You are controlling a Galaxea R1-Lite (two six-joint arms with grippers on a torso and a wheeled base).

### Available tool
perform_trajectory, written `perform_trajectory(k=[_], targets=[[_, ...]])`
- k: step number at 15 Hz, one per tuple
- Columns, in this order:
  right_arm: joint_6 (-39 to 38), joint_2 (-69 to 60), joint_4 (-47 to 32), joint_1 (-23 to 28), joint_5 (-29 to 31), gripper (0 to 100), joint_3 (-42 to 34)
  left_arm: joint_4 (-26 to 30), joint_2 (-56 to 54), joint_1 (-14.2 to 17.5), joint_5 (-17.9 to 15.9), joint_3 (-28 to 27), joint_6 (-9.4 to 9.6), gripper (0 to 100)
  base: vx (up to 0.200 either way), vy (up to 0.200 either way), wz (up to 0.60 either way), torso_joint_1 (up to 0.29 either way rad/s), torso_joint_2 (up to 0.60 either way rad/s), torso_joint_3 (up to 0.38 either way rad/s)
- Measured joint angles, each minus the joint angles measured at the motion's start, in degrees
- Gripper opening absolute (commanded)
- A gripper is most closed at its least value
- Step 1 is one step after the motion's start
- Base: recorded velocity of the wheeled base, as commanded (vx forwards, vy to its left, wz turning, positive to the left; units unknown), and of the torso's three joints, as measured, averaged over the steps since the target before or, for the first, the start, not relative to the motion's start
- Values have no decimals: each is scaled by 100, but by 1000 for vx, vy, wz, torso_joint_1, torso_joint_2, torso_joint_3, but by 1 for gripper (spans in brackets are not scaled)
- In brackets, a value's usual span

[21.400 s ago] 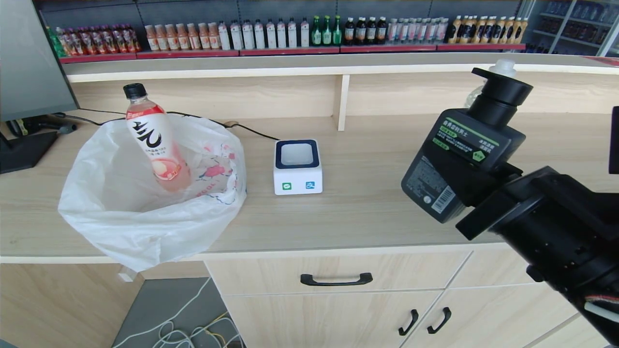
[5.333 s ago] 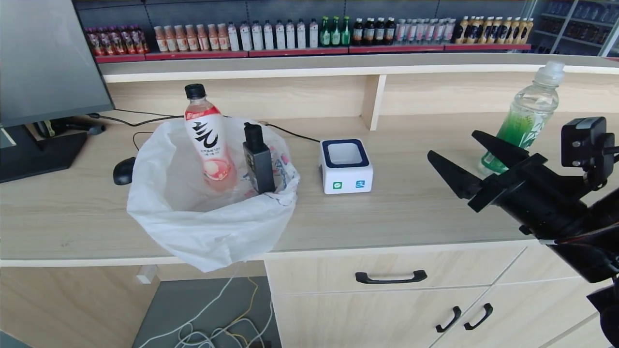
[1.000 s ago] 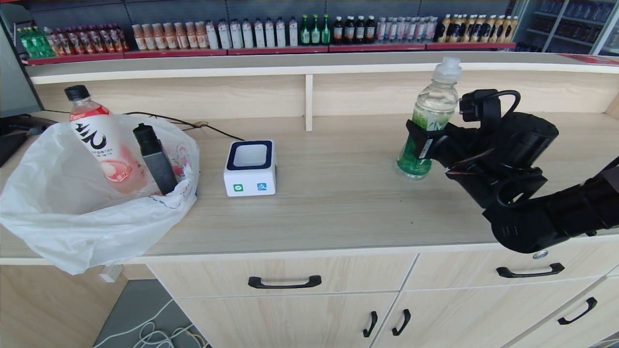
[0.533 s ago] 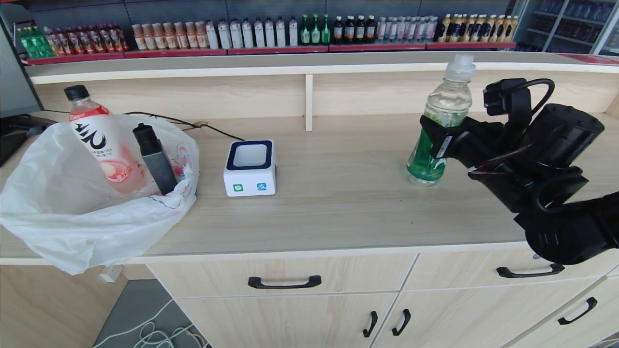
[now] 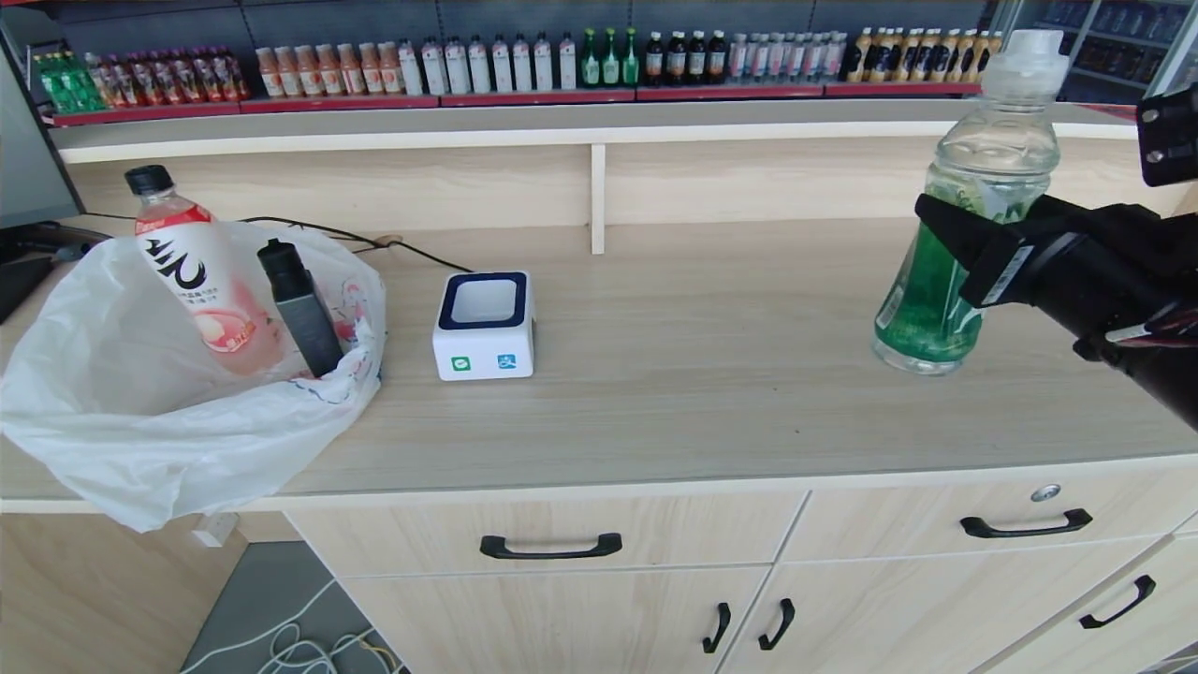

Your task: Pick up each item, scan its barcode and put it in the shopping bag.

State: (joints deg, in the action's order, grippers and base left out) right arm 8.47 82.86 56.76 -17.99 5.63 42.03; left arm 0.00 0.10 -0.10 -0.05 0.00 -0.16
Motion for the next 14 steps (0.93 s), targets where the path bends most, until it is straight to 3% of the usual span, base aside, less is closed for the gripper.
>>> perform_trajectory(k=[3, 10, 14], targets=[[-104, -894, -410, -124, -55, 0, -480, 0, 0, 0, 0, 0, 0, 100, 0, 0, 0, 0, 0, 0], [-585, -1442, -456, -1243, -121, 0, -786, 0, 0, 0, 0, 0, 0, 100, 0, 0, 0, 0, 0, 0], [-1424, -1385, -440, -1514, -1050, 0, -937, 0, 0, 0, 2, 0, 0, 100, 0, 0, 0, 0, 0, 0]])
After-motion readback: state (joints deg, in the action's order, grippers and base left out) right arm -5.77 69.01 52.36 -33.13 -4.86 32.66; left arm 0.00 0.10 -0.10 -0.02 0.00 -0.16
